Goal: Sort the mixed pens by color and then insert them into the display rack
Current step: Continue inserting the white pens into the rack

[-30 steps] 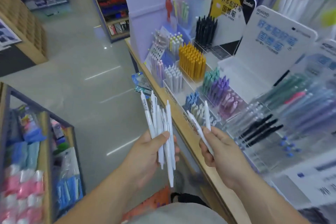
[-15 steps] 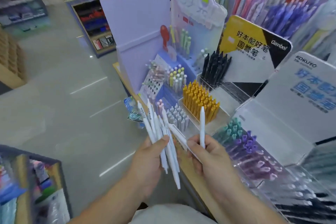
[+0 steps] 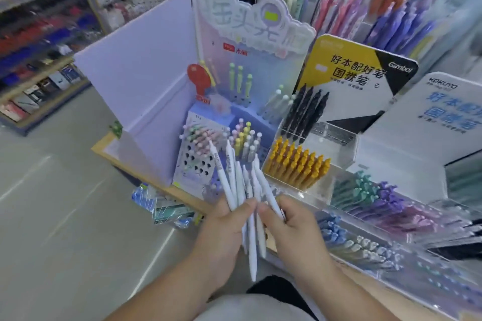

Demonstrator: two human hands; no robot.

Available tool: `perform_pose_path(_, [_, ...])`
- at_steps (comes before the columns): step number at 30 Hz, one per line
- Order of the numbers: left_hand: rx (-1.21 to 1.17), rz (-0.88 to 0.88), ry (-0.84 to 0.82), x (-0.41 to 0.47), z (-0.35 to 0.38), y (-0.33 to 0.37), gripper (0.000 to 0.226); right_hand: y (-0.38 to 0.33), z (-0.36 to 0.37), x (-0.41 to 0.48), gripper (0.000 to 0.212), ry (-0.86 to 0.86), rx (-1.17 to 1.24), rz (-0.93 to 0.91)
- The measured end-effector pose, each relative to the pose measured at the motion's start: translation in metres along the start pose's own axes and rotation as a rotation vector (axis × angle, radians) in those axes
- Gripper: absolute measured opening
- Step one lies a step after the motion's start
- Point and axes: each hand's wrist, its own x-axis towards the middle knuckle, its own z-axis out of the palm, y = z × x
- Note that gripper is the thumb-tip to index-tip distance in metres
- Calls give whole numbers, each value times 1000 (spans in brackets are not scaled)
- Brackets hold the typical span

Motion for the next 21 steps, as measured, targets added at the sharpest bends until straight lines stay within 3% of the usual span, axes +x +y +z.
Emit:
perform_pose_path(3, [21, -45, -53, 8, -5, 7, 42, -10, 8, -1, 24, 57, 217, 101])
perform_pose_path(7, [-5, -131, -141, 16, -5, 15, 33, -16, 5, 1, 15, 140, 457, 176])
perform_pose_path(13, [29, -231, -180, 25, 4, 19, 39, -16, -10, 3, 12, 136, 493, 125])
perform_pose_path(21, [78, -229, -213, 36, 18, 19, 39, -4, -27, 16, 16, 92, 559, 180])
